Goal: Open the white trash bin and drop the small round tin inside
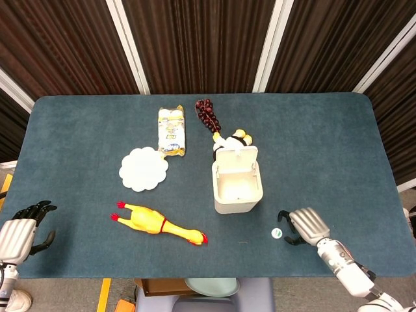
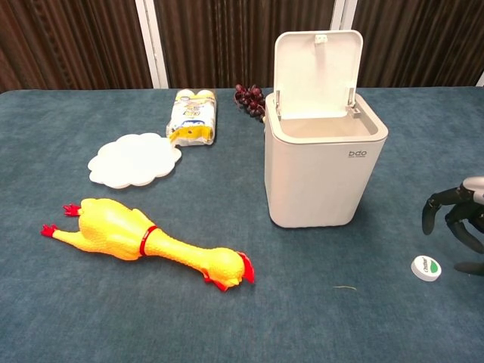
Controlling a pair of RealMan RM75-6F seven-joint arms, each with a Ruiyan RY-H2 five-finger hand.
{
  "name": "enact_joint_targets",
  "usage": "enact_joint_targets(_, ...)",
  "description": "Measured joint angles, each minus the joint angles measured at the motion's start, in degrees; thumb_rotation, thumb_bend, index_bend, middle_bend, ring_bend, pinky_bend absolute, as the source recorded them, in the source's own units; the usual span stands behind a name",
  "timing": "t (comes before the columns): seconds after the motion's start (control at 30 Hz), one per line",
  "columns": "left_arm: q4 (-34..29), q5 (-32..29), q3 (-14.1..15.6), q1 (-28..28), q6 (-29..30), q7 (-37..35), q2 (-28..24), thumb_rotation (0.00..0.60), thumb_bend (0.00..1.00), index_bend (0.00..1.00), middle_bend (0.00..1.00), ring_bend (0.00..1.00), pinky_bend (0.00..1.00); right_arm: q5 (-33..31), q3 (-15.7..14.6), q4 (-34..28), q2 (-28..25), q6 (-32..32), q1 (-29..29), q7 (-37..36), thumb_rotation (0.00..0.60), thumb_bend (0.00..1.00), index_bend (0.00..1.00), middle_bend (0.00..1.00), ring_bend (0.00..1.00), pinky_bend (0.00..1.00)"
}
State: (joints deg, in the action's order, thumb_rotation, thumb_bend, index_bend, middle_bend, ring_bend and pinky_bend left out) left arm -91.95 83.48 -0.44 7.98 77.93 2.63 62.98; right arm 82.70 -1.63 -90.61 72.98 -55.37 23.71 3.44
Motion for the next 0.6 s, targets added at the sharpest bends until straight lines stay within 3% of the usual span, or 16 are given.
enact_joint_targets(0.6, 0.1, -0.3, 0.0, 0.1, -0.3, -0.3, -0.1, 0.6, 0.41, 0.25, 0.16, 0.21, 0.28, -0.5, -1.1, 1.7, 1.7, 2.7, 1.3, 0.2, 0.6, 0.34, 0.51, 0.8, 0.87, 0.82)
